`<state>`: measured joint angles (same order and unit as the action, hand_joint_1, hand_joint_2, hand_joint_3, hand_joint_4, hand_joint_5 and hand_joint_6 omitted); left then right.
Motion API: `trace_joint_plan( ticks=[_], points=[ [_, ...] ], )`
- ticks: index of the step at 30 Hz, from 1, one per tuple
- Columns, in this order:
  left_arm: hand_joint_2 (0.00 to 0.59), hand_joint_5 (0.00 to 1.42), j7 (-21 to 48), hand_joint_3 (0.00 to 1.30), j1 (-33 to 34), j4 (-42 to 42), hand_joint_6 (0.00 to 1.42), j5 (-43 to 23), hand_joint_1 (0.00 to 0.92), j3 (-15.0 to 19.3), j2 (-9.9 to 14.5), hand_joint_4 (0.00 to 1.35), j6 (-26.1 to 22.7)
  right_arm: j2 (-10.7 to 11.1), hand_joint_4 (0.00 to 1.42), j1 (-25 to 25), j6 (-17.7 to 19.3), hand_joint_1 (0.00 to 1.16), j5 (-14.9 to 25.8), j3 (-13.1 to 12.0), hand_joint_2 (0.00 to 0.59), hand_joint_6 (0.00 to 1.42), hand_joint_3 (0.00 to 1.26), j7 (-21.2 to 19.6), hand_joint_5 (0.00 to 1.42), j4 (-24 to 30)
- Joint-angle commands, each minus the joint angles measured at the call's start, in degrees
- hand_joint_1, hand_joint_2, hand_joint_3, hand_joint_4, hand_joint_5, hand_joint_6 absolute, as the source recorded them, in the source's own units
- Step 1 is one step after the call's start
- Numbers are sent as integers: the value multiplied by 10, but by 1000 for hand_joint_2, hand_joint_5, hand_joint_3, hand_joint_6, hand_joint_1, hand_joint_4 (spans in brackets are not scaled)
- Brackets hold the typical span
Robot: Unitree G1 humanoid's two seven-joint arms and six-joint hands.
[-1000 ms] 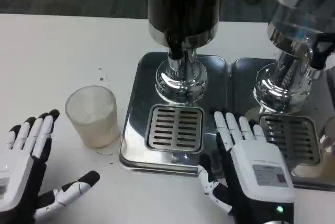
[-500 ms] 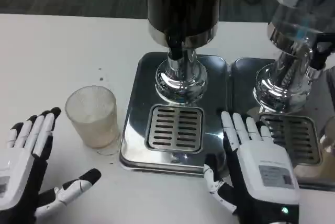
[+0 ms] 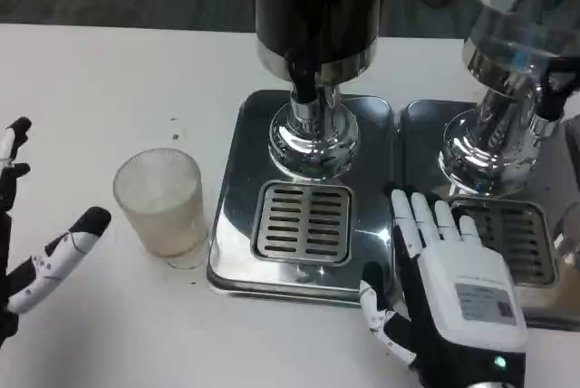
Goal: Grasp the cup under the faucet to collect the drink, then remove the cup.
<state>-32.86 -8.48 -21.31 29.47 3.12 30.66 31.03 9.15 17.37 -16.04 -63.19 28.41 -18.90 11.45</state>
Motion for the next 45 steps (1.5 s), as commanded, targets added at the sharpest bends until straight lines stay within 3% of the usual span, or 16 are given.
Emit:
trace_joint_plan(
  ticks=[1, 4, 8, 16, 21, 28, 38, 45],
  points=[
    [68, 71, 31, 1, 32, -28, 19, -12, 0, -4, -1, 1, -2, 1, 0, 4, 3, 377, 4, -3, 577, 0, 0, -1, 0, 10],
    [50, 1, 119, 0, 67, -86, 0, -61, 0, -20, 5, 0, 30, 1, 0, 5, 2, 377, 4, -4, 577, 0, 0, 0, 0, 12],
    [17, 0, 155, 0, 94, -142, 0, -68, 0, -33, 8, 0, 60, 0, 0, 8, 0, 377, 3, -4, 577, 0, 0, 0, 0, 14],
    [0, 0, 170, 0, 145, -259, 0, -75, 0, -53, -5, 0, 131, -4, 0, 14, -4, 377, 1, -6, 577, 0, 0, 0, 0, 19],
    [0, 0, 159, 0, 169, -317, 0, -89, 0, -45, -30, 0, 157, -7, 0, 16, -7, 377, 0, -6, 577, 0, 0, -1, 0, 22],
    [0, 0, 178, 0, 193, -365, 0, -105, 18, -47, -49, 0, 176, -13, 0, 13, -5, 381, 2, -5, 584, 11, 0, -5, 0, 18],
    [17, 0, 218, 0, 240, -419, 0, -96, 167, -70, -43, 0, 164, -18, 0, 16, -5, 387, 1, -6, 585, 23, 0, -9, 0, 17],
    [16, 27, 256, 0, 259, -444, 14, -116, 194, -64, -51, 0, 162, -17, 0, 16, -2, 386, 4, -6, 578, 41, 0, -6, 0, 16]
  ],
)
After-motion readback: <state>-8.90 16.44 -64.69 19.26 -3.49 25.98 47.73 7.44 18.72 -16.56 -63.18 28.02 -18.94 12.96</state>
